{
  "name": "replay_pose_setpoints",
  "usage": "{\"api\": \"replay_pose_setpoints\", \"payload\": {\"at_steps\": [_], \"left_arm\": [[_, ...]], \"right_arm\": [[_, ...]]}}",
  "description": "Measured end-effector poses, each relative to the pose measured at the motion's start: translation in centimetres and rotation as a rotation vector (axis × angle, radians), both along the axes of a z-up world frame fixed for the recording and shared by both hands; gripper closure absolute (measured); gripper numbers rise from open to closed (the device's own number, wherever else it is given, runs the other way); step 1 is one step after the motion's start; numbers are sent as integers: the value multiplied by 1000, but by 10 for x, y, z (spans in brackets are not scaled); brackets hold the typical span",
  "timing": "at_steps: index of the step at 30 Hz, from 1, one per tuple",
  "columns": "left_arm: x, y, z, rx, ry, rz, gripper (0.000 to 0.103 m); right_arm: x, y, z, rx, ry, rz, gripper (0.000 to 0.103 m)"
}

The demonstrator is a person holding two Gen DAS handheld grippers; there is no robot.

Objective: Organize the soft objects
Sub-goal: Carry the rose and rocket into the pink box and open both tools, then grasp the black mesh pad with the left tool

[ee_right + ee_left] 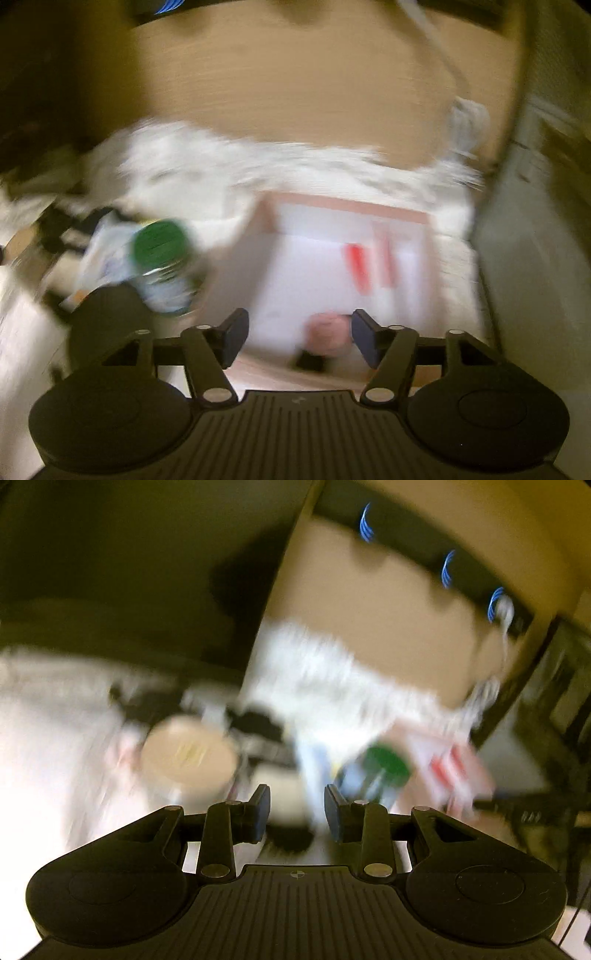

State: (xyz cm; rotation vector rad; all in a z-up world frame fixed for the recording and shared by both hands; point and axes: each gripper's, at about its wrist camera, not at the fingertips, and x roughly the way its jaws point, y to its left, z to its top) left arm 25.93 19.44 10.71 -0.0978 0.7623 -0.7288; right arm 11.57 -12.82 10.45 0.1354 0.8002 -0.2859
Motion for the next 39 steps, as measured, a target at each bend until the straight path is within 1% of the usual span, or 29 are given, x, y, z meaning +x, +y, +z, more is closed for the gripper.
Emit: {"api": "replay_pose_setpoints", "payload": {"at_steps": [2,3,5,7,9,12,17,19,20,21,24,26,27,28,29,30,32,33,34,36,39], "left_arm": [[-2,1,-13,38,47,-23,68],[-5,2,-20,41,68,-34,68],[-11,0,-31,20,106,-62,68],[-14,-12,-42,-17,145,-98,68],[-13,-33,-51,-34,167,-117,68],[-7,-63,-64,-20,187,-147,68],[1,-97,-85,35,224,-149,68],[4,-108,-96,51,250,-163,64],[4,-112,-102,48,258,-176,63],[4,-114,-105,22,257,-185,63],[3,-120,-108,-2,245,-182,63],[5,-121,-109,-11,263,-172,63],[6,-119,-109,-18,279,-162,63],[7,-119,-110,-27,294,-157,70],[9,-118,-111,-42,312,-165,74],[11,-116,-114,-60,347,-185,78],[12,-113,-121,-108,446,-209,78],[11,-110,-123,-132,475,-207,78],[6,-107,-122,-147,473,-204,78],[-5,-102,-115,-155,410,-205,78],[-17,-91,-95,-175,318,-201,78]], "right_arm": [[5,20,-7,51,12,60,40],[7,29,-12,82,21,85,40],[11,44,-22,123,39,114,40],[12,56,-32,138,59,121,40],[10,62,-43,147,86,111,40],[1,65,-50,151,114,96,40],[-15,62,-50,109,112,62,40],[-21,59,-49,90,109,43,40],[-24,57,-48,84,106,31,40],[-25,56,-48,79,104,21,40],[-33,54,-46,65,92,-3,40],[-40,54,-44,40,82,-8,40],[-43,56,-44,18,77,-7,40],[-45,58,-43,-7,72,-3,40],[-47,61,-43,-31,65,2,40],[-48,63,-42,-52,59,7,40],[-49,69,-41,-87,51,20,40],[-49,72,-40,-101,50,30,40],[-49,73,-38,-109,48,37,40],[-47,77,-37,-124,43,49,40],[-40,81,-33,-141,34,67,40]]}}
